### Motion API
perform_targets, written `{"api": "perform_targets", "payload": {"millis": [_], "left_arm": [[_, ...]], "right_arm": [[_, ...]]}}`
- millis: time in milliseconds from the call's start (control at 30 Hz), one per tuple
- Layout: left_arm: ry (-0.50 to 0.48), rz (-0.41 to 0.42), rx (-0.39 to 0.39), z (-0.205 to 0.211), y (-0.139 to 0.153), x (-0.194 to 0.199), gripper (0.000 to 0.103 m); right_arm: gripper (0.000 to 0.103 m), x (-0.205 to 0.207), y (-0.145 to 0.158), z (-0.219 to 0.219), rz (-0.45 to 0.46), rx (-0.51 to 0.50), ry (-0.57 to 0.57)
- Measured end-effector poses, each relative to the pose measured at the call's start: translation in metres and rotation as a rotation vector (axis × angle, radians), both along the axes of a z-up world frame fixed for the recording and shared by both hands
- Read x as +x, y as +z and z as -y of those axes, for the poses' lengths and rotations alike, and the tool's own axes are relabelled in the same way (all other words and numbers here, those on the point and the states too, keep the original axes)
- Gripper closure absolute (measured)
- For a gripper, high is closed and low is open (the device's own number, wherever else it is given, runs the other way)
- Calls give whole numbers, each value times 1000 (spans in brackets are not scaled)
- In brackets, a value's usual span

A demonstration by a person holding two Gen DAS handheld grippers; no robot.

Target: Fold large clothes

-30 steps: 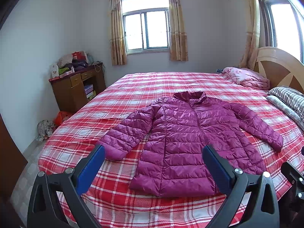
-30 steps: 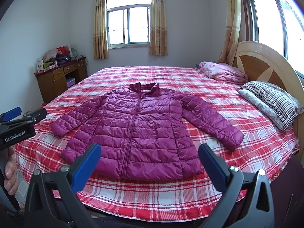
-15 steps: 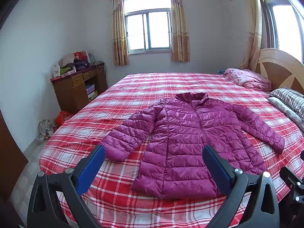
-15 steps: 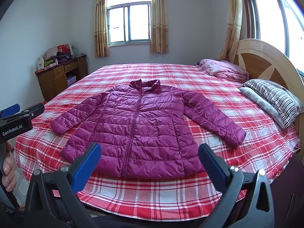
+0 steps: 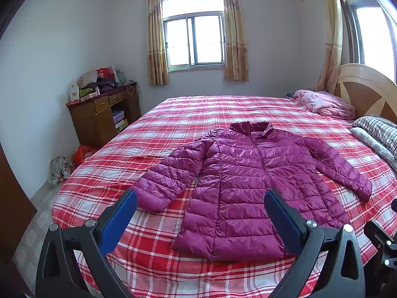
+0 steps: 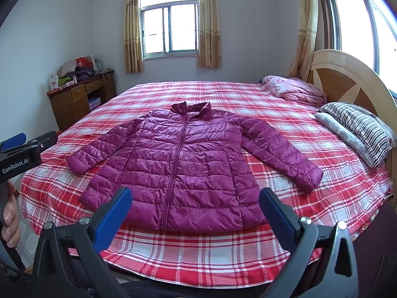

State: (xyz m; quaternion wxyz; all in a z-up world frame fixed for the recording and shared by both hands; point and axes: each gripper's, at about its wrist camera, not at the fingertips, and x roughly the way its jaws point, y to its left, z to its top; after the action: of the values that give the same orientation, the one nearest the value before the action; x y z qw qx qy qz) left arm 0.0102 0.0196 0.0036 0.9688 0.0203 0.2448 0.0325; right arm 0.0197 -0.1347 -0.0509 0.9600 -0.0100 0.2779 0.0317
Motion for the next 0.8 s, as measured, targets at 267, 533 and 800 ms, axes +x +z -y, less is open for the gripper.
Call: {"api": "perform_targets", "payload": {"millis": [267, 533, 800], "left_arm": [[3, 3, 0, -1, 0, 0, 1], [2, -3, 10, -1, -4, 2, 1], [6, -10, 13, -2, -7, 3, 1]], "right_arm": [[0, 0, -1, 0, -1, 2, 0], [0, 1, 0, 1, -2, 1, 0], [0, 0, -2, -1, -5, 0, 1]]}}
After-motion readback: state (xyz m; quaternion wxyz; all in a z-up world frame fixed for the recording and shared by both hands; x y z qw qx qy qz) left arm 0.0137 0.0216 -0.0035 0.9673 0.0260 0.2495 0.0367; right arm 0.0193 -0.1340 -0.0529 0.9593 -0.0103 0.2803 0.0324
